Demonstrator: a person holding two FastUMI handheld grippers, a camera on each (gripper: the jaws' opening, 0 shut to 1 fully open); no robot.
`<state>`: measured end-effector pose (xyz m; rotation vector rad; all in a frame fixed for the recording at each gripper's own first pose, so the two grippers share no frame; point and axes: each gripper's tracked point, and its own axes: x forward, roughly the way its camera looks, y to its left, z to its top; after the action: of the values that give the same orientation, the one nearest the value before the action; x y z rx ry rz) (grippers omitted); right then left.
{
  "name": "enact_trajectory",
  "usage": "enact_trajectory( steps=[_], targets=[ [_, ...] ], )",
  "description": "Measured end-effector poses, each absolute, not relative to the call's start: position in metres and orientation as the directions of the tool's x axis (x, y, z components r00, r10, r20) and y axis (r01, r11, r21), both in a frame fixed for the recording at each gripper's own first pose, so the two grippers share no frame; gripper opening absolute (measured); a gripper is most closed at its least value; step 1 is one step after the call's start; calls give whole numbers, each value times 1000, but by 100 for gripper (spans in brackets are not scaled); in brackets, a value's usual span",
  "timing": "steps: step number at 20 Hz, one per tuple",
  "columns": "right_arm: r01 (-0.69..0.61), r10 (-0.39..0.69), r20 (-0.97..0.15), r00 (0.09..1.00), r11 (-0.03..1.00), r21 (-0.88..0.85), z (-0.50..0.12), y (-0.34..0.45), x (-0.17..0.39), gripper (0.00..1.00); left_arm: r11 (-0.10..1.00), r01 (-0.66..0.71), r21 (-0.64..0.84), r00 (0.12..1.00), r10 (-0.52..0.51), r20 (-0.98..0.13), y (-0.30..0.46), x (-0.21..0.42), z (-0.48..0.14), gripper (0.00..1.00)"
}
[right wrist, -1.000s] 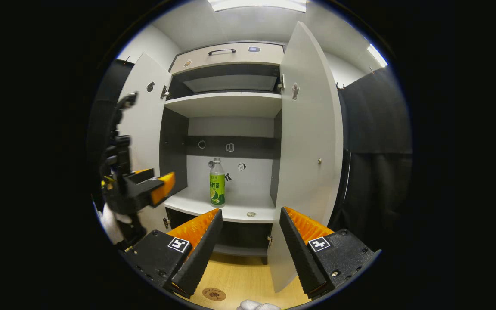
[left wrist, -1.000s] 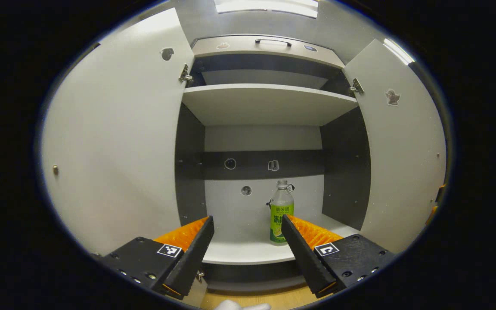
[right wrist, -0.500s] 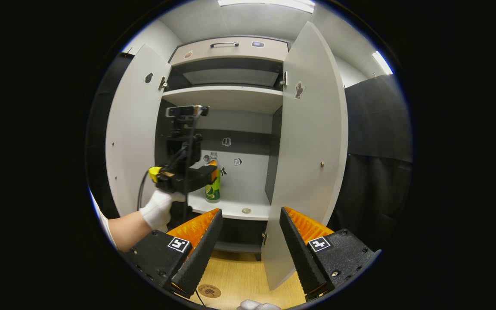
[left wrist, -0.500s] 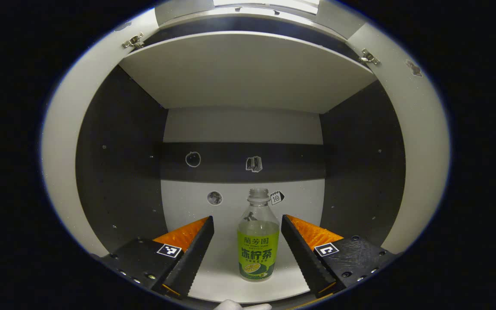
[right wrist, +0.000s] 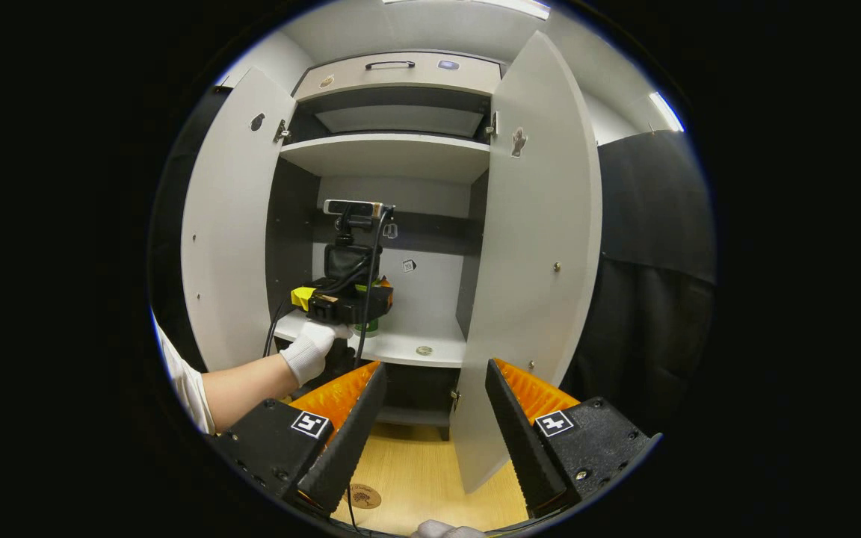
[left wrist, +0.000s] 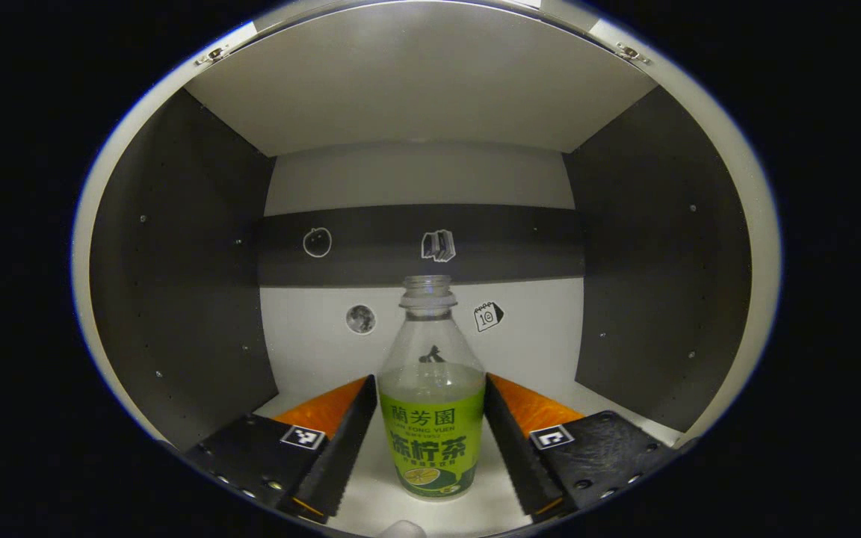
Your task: Grasp the bottle in the cabinet with the left hand and place it on the coaster, then close the right door with the right hand and the left door with the left hand.
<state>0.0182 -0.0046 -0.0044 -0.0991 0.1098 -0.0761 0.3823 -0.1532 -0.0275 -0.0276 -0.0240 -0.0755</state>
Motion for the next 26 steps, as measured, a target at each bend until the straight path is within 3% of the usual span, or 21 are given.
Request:
enact_trajectory(
  steps=[1,8,12,19,26],
  targets=[
    [69,-80,-105,991,992,-102,-5,-5,15,82,997,71,-31,997,-71,21,-149,378,-26,74],
    [71,-78,-84,993,994,-87,-4,-10,-10,82,986,167,-30,977,-161,142,-147,299,20,74],
    [77,-83,-96,992,995,-65,-12,-15,-21,82,975,220,-31,965,-213,155,-135,241,23,74],
    [106,-112,-119,987,993,-57,-30,-26,-38,82,960,274,-61,955,-264,138,-130,130,-21,74],
    [115,-119,-165,979,993,-35,-53,-32,-46,83,944,331,-12,941,-329,82,-135,74,-98,74]
  ],
)
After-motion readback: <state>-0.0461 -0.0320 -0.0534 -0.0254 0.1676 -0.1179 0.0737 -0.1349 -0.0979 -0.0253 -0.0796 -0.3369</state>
